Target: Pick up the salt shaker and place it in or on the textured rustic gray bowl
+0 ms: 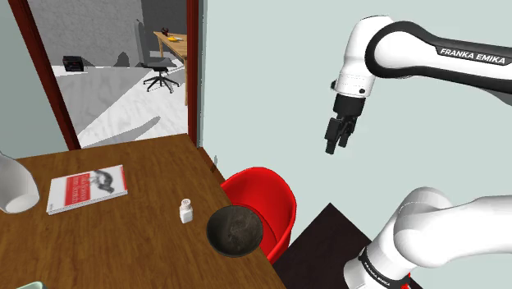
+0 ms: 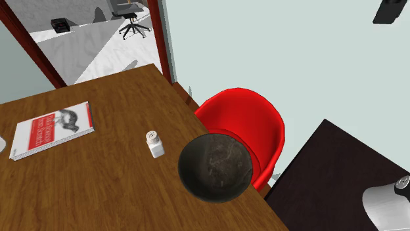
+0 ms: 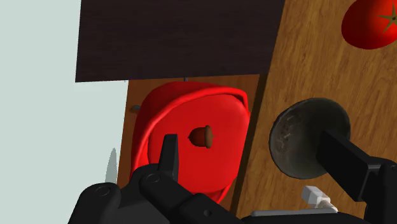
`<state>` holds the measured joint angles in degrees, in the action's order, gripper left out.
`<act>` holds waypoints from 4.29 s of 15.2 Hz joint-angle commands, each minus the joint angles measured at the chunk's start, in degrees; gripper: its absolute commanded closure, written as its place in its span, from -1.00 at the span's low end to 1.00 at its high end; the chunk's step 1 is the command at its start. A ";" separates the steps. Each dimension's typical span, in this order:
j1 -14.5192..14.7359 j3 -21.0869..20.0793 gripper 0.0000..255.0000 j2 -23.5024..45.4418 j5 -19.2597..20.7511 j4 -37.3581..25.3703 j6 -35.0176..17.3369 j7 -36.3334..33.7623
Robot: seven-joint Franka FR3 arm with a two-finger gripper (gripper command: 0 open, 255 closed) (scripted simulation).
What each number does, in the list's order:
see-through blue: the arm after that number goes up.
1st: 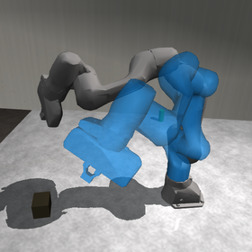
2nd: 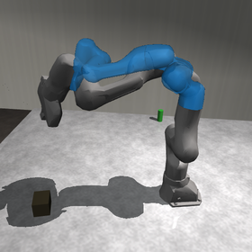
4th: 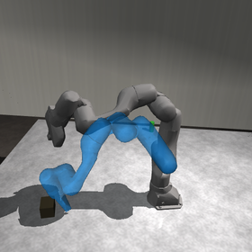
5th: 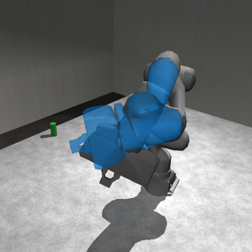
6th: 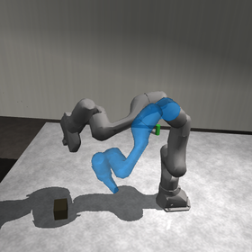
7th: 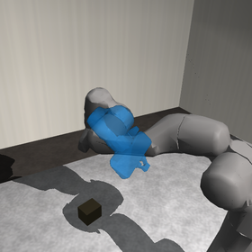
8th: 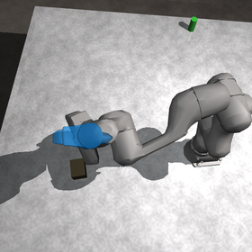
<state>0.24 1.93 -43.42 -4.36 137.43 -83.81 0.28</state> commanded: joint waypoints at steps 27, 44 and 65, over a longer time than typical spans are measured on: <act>7.59 -13.84 -1.00 51.43 -5.77 -21.69 -28.37 -17.34; 15.41 -14.03 -1.00 87.73 -0.99 -58.80 -26.58 -25.98; 15.80 -14.04 1.00 88.83 -1.00 -56.30 -30.22 -25.92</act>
<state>16.04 -12.11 45.40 -5.35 81.12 -114.03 -25.64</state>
